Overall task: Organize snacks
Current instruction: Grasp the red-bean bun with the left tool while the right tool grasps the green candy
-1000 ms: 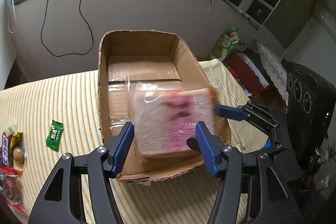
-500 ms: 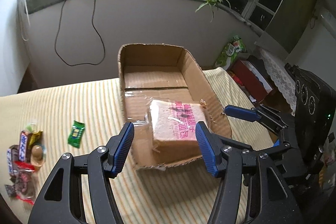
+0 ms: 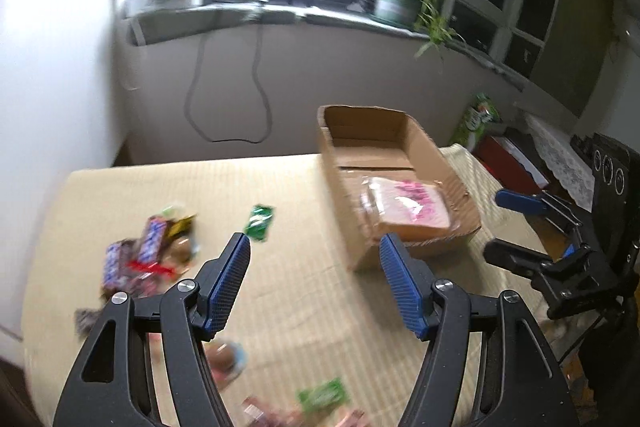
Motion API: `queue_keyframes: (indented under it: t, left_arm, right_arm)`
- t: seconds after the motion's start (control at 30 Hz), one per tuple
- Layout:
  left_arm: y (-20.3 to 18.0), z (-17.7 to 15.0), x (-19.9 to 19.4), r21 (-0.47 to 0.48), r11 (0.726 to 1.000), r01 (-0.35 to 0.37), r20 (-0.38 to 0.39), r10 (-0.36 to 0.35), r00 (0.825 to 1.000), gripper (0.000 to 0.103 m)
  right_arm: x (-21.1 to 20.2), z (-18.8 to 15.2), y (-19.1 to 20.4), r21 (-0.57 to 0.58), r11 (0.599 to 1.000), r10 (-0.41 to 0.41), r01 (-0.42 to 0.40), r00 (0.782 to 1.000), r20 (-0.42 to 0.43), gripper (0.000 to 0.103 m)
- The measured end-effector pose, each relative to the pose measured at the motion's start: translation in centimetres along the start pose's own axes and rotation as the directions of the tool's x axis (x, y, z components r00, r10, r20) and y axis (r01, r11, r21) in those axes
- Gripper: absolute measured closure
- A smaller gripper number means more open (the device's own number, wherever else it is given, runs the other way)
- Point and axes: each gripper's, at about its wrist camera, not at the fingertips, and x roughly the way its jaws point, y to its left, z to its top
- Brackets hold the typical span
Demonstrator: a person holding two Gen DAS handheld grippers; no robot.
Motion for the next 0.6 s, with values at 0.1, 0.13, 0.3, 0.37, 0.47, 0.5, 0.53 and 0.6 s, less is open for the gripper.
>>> queue_keyframes:
  t: [0.1,0.13,0.3,0.37,0.47,0.5,0.53,0.6]
  left_arm:
    - [1.5,-1.4,-2.1,-0.037,0.999,-0.029,0.025,0.03,0.999,0.036]
    - [2.0,-1.9,-2.7,-0.052,0.998,-0.037,0.031,0.039,0.999,0.036]
    - [4.1,-5.5,-4.8,-0.132,0.989,-0.067,0.029,0.071,0.997,0.036]
    - [4.4,-7.0,-5.3,-0.145,0.986,-0.081,0.02,0.085,0.996,0.036]
    - [4.7,-9.3,-5.4,-0.176,0.982,-0.067,-0.011,0.066,0.998,0.036]
    - [4.6,-10.1,-5.3,-0.183,0.981,-0.061,-0.027,0.057,0.998,0.036]
    - [4.5,-10.7,-5.1,-0.185,0.981,-0.057,-0.039,0.051,0.998,0.036]
    - [4.4,-11.8,-4.7,-0.19,0.981,-0.048,-0.063,0.036,0.997,0.04]
  right_arm:
    - [-0.4,-0.2,1.8,-0.04,0.999,0.01,-0.01,1.0,-0.004,0.006]
    - [-0.5,-0.4,2.4,-0.047,0.999,0.02,-0.02,1.0,-0.008,0.006]
    - [-0.3,-1.3,5.0,-0.065,0.99,0.119,-0.122,0.992,-0.044,0.006]
    - [0.1,-1.7,6.0,-0.078,0.986,0.141,-0.145,0.988,-0.057,0.006]
    - [1.1,-2.4,7.6,-0.111,0.978,0.165,-0.175,0.982,-0.093,0.006]
    - [1.6,-2.7,8.1,-0.121,0.974,0.177,-0.19,0.978,-0.113,0.006]
    - [2.1,-2.9,8.6,-0.129,0.971,0.185,-0.201,0.974,-0.128,0.007]
    - [3.1,-3.5,9.8,-0.152,0.963,0.198,-0.223,0.966,-0.165,0.014]
